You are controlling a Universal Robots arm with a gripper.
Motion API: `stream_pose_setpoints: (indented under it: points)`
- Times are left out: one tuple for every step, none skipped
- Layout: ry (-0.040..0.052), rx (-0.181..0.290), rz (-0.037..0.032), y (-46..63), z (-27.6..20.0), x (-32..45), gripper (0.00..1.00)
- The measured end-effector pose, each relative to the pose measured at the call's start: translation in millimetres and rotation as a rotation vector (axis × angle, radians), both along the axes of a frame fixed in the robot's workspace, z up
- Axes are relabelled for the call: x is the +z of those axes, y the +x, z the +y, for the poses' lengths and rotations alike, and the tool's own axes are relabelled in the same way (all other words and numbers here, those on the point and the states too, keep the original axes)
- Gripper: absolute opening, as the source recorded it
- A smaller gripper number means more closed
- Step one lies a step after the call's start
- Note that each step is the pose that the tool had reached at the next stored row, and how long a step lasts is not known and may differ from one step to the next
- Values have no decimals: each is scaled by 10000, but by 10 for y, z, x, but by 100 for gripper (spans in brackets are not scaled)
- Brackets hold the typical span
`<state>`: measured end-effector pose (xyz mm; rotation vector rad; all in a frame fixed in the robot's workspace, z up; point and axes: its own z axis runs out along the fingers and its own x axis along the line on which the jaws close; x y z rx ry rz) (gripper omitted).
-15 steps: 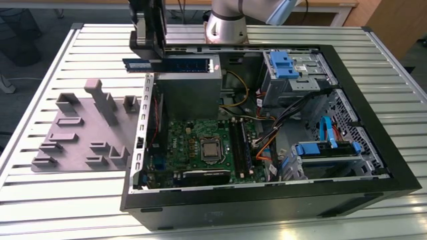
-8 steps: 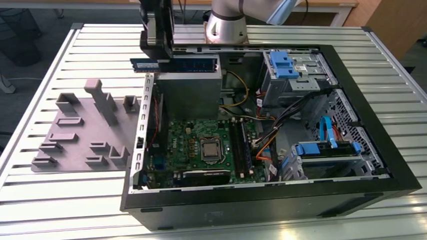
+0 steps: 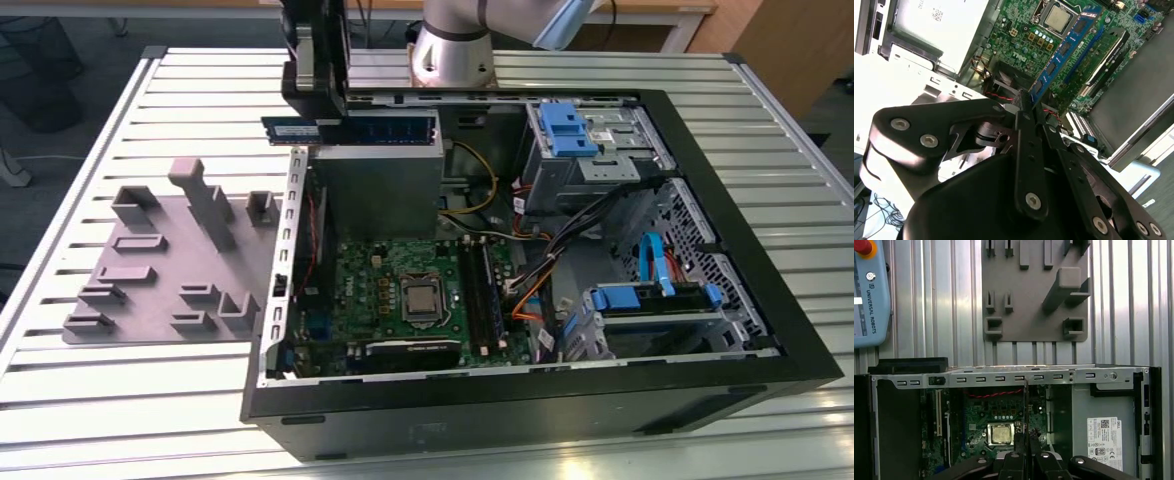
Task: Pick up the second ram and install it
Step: 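Pick up the second ram and move it above second insertion slot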
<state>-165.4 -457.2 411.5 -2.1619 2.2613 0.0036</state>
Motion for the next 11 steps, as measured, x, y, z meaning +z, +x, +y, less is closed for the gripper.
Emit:
stream_pose_setpoints:
  points:
    - [0,1,0,0,0,0,14]
    - [0,0,0,0,0,0,14]
    - [0,1,0,0,0,0,14]
    - [-1,0,0,1,0,0,14]
    - [-1,-1,1,1,0,0,14]
    - [0,-7,0,1,0,0,14]
    - [0,-21,1,1,0,0,14]
    - [0,-46,0,1,0,0,14]
    - [0,-80,0,1,0,0,14]
    - [0,-128,0,1,0,0,14]
    - [-1,-181,1,1,0,0,14]
